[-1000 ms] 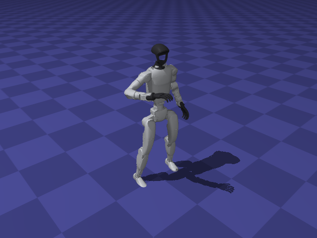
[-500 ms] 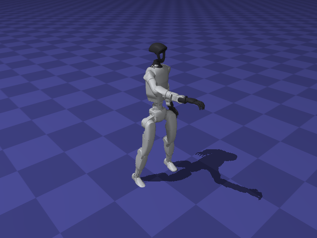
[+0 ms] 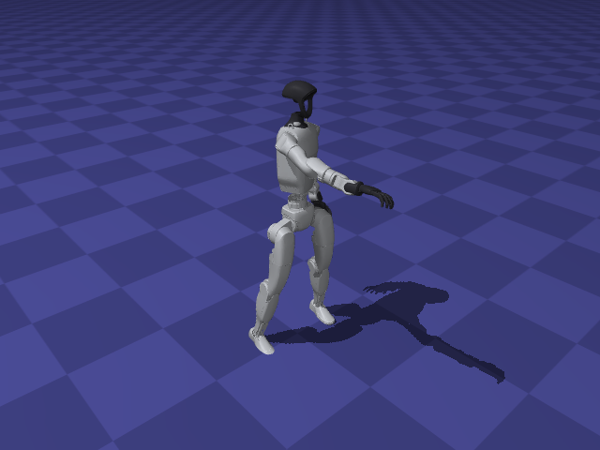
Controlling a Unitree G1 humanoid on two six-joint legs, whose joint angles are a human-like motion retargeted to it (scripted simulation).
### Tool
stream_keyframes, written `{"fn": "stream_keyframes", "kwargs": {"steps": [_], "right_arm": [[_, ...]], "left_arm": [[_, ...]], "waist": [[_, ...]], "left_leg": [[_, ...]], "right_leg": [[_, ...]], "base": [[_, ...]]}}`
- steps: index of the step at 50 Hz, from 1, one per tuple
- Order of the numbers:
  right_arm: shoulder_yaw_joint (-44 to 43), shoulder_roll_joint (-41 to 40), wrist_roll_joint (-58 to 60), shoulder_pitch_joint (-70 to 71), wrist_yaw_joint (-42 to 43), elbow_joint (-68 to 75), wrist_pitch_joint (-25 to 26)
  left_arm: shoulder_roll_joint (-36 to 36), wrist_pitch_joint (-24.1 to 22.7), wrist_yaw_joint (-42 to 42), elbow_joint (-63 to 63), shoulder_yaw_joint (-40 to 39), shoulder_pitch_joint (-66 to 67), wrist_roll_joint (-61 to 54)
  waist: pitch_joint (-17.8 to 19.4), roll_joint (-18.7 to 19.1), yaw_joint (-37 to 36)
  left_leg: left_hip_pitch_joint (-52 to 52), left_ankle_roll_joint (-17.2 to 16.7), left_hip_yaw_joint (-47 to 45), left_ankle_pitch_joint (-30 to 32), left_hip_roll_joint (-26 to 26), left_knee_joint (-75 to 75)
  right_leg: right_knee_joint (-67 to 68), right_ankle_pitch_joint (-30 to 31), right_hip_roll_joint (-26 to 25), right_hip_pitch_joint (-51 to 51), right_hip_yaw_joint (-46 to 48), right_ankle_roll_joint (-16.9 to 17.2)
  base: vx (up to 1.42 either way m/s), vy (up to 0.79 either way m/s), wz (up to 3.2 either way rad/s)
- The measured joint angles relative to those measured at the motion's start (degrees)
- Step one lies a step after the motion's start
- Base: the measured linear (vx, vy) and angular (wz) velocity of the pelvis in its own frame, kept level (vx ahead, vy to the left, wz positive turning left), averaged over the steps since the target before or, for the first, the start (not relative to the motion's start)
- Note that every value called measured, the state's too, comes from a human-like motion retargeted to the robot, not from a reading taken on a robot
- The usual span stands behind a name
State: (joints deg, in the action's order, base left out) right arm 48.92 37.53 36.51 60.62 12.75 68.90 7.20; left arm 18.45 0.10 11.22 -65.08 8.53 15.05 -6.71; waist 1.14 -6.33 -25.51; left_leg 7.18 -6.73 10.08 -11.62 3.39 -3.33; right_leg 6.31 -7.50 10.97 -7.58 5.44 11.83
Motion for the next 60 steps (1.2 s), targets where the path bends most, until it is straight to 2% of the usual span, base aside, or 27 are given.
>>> {"fn": "stream_keyframes", "kwargs": {"steps": [2, 4, 8, 15, 22, 28, 33, 38, 46, 60], "right_arm": [[0.1, 0.6, 0.8, -0.8, 0.9, -1.7, -0.6], [0.2, 1.6, 1.3, -1.8, 0.9, -3.9, -0.8], [-0.6, 4.9, 1.1, -5.0, 1.3, -11.4, -2.1], [-7.5, 15.9, -0.2, -16.6, 3.4, -38.3, -5.2], [-29.9, 26.3, -2.7, -46.7, 3.5, -74.4, -11.1], [-50.9, 23.7, -7.1, -78.8, 6.8, -91.2, -15.8], [-62.2, 18.9, -7.8, -95.7, 7.9, -96.4, -17.5], [-67.2, 16.4, -5.2, -101.2, 7.0, -97.2, -16.9], [-66.2, 15.7, -2.5, -97.9, 7.1, -94.2, -15.3], [-62.5, 19.8, -1.7, -90.6, 7.4, -93.1, -15.1]], "left_arm": [[0.1, 0.0, 0.6, 0.4, -0.3, 0.3, 0.0], [-0.1, -0.1, 0.4, 0.5, -0.3, 0.1, 0.3], [0.1, 0.0, 0.6, 1.1, -0.5, 0.0, 0.4], [1.1, 0.6, 0.6, 3.9, -1.6, 0.6, 0.0], [1.6, 1.3, 0.8, 6.6, -3.8, 1.8, 0.4], [1.5, 0.7, 2.5, 8.2, -5.3, 3.6, 1.8], [0.4, 0.4, 3.5, 9.1, -6.3, 5.0, 1.7], [-0.5, 0.0, 3.1, 9.4, -5.1, 5.9, 1.4], [0.1, -0.3, 2.8, 9.4, -3.5, 5.3, 1.4], [1.4, -0.3, 3.1, 9.6, -5.2, 3.7, 0.1]], "waist": [[-0.2, 0.0, 0.1], [0.0, 0.2, 0.7], [0.2, 0.7, 1.7], [0.6, 1.3, 4.6], [1.3, 1.9, 9.5], [1.8, 2.3, 14.6], [2.2, 3.3, 18.7], [2.3, 4.5, 22.2], [2.1, 5.1, 24.3], [2.0, 3.6, 20.5]], "left_leg": [[-0.6, 0.8, -1.0, -0.6, 0.1, -1.2], [0.2, 0.0, -0.5, -0.1, 0.2, 0.0], [0.9, 0.1, -1.0, -0.1, 0.3, 0.2], [1.4, 0.7, -1.5, -0.2, 0.1, 0.2], [1.4, 1.4, -1.7, -0.2, -0.5, -0.2], [1.6, 1.6, -2.8, -0.3, -0.7, -0.4], [2.0, 1.4, -4.6, -0.5, -0.5, -0.3], [2.4, 1.1, -6.4, -0.7, -0.2, -0.2], [2.1, 0.9, -7.2, -0.7, 0.1, -0.1], [0.4, 1.5, -3.2, 0.1, -0.6, -0.2]], "right_leg": [[2.5, -0.4, 1.2, 1.4, 3.0, -1.2], [0.1, -0.1, -0.1, 0.2, -0.6, 0.0], [0.0, -0.1, -0.3, -0.1, -1.1, 0.1], [0.2, -0.4, -0.1, -0.3, -1.6, 0.3], [0.3, -0.8, 0.4, -0.3, -2.0, 0.8], [0.2, -0.9, 0.6, 0.1, -3.1, 1.1], [0.2, -0.7, 0.4, 0.8, -4.9, 1.1], [0.3, -0.5, -0.1, 1.6, -6.7, 1.0], [0.2, -0.1, -0.5, 2.4, -7.5, 1.0], [-0.1, -0.1, 0.5, 1.5, -3.5, 1.2]], "base": [[0.00, 0.00, -0.10], [0.00, 0.00, 0.00], [0.00, 0.00, 0.00], [0.00, 0.00, 0.00], [0.00, 0.00, 0.00], [0.01, 0.00, -0.11], [0.01, 0.01, -0.31], [-0.01, 0.00, -0.30], [0.00, 0.00, -0.05], [-0.02, 0.00, 0.23]]}}
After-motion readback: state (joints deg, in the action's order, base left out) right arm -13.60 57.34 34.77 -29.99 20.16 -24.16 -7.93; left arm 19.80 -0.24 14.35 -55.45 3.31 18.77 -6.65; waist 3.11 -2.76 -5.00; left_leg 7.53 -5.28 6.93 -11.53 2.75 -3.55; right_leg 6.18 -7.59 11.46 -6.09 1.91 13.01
